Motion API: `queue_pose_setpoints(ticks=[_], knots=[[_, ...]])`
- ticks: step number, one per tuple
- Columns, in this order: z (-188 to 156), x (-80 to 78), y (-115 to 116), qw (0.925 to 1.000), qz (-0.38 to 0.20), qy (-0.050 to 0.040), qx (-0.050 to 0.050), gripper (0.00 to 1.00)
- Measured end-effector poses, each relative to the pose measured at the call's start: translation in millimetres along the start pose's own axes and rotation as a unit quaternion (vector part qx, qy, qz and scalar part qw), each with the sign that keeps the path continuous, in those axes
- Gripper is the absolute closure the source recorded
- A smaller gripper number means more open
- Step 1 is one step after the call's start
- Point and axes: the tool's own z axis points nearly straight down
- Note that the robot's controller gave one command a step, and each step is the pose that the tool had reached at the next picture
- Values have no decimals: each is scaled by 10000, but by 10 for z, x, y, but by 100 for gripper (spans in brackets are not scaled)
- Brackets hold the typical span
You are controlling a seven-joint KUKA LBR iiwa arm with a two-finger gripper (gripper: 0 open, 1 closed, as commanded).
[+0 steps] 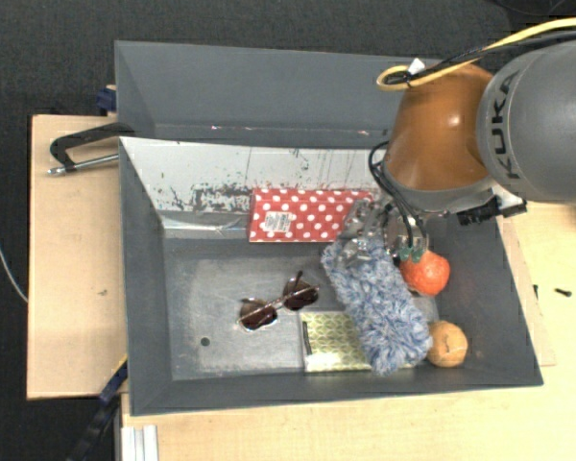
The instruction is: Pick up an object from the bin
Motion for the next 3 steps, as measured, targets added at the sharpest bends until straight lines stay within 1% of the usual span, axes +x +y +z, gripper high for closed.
queue_pose_setpoints(ticks=[1,2,3], knots=[[-311,-80,24,10000,-72,-46,-4,100],[-246,-38,37,10000,-31,5,-1,100],[-655,-82,67,9996,-265,25,6,100]])
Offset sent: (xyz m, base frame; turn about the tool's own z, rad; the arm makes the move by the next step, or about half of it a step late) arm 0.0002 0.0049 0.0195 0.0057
